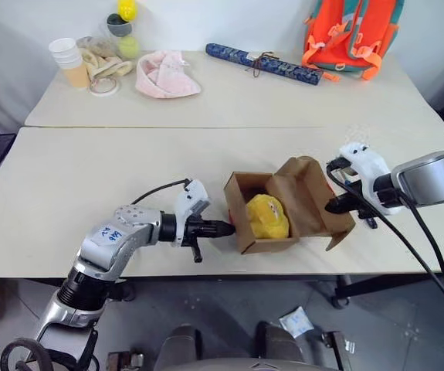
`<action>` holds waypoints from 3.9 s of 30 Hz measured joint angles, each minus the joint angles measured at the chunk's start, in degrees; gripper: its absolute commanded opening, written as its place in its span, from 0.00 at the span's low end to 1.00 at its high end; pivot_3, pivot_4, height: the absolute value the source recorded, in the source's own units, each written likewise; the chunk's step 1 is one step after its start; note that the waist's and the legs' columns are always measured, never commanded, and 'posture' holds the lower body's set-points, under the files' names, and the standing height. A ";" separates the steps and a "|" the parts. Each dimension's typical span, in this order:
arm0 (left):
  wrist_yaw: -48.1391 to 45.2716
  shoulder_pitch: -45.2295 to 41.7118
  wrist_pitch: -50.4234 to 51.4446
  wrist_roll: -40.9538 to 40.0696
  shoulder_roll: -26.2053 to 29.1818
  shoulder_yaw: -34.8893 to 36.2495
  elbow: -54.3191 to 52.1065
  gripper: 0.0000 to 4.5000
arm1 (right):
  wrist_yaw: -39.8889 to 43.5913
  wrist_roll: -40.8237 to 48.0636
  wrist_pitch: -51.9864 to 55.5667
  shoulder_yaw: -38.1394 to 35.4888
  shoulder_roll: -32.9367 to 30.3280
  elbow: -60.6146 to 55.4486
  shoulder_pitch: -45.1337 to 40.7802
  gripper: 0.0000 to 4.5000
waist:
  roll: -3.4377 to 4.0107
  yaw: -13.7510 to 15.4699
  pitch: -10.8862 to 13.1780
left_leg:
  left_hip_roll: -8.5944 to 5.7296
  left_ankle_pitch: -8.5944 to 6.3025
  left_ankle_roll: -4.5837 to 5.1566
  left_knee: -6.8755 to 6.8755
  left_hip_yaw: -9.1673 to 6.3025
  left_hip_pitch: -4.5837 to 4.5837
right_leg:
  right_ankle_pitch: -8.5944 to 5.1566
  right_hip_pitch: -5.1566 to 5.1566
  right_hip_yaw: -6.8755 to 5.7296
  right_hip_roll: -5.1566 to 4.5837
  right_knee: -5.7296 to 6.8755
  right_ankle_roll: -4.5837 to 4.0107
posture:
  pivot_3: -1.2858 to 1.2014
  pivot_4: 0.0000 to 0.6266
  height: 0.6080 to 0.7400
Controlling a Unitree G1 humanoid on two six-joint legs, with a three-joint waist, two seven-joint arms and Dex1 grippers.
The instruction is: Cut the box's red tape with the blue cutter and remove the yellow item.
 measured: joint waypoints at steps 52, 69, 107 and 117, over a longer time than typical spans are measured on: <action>-24.77 -1.20 -17.24 -2.37 21.28 17.07 16.36 0.99 | 81.49 -43.93 -79.00 -41.34 1.11 -20.63 53.52 1.00 | -0.14 1.39 0.00 | 0.02 -0.02 0.01 0.05 0.27 0.52 | 0.01 0.32 0.10 -0.03 0.16 0.01 | 0.52 0.24 1.00; -20.81 -39.85 -9.74 18.99 -4.86 -21.37 26.96 0.99 | 72.16 -33.13 -62.04 -47.84 0.16 -34.43 56.20 1.00 | -0.26 1.50 0.05 | -0.01 -0.04 0.00 -0.17 0.29 0.87 | 0.02 0.72 0.05 -0.01 -0.14 0.04 | 0.52 0.24 1.00; -16.21 -39.71 -28.93 8.46 -26.64 8.99 49.06 0.00 | 65.06 -33.63 -62.52 -48.94 5.76 -38.37 60.45 1.00 | -0.32 1.48 0.09 | -0.01 -0.11 0.12 -0.06 0.24 0.88 | 0.03 0.81 -0.01 -0.03 -0.12 0.05 | 0.52 0.24 1.00; -7.61 -19.17 -37.55 3.80 -6.42 25.98 39.05 0.00 | 61.16 -35.35 -67.49 -34.47 14.92 -37.96 49.61 1.00 | -0.11 -2.01 -0.04 | -0.01 -0.09 0.07 -0.64 0.20 1.45 | 0.03 0.84 0.00 -0.02 0.03 0.05 | 0.52 0.24 1.00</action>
